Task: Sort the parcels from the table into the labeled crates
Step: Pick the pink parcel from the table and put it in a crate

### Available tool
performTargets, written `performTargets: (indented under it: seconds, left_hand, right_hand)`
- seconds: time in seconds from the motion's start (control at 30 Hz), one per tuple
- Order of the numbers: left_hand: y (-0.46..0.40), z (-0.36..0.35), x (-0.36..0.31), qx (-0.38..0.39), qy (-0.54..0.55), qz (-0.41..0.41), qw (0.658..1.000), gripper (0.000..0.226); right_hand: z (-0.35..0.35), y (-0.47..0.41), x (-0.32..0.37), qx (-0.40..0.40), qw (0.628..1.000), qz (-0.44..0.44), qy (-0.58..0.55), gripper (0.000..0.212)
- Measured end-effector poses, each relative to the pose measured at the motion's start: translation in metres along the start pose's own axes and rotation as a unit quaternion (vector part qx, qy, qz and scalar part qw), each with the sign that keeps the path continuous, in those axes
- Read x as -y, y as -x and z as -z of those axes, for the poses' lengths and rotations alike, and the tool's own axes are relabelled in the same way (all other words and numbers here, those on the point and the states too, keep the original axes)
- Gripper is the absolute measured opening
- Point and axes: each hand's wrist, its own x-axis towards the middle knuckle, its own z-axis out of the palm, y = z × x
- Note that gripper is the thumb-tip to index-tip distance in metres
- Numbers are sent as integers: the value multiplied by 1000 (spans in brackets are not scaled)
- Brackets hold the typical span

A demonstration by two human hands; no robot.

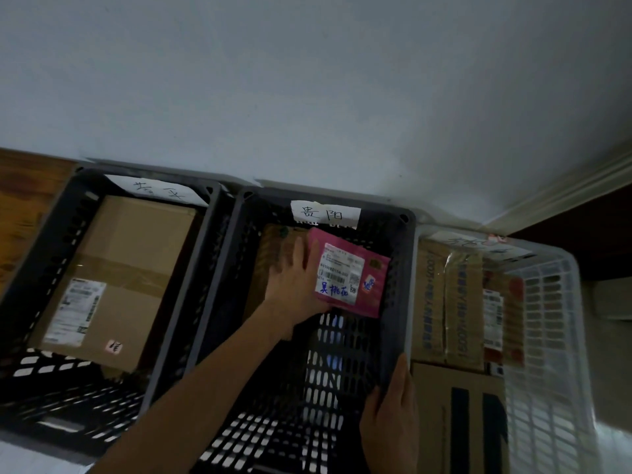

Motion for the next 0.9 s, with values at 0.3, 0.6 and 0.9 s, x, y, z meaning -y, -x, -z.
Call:
performTargets:
  seconds: [0.3,0.6,0.9]
  left_hand:
    - [-44,9,-21,36,-335,-174,925,132]
    - [-59,25,-14,10,-243,-225,944,118]
    - [-58,26,-9,14,-184,-253,950,118]
  right_hand:
    - [4,5,12,-48,998,34,0,118]
    - [16,-3,18,-38,999,25,13,83]
    - [19,-8,17,35,998,-37,-36,92]
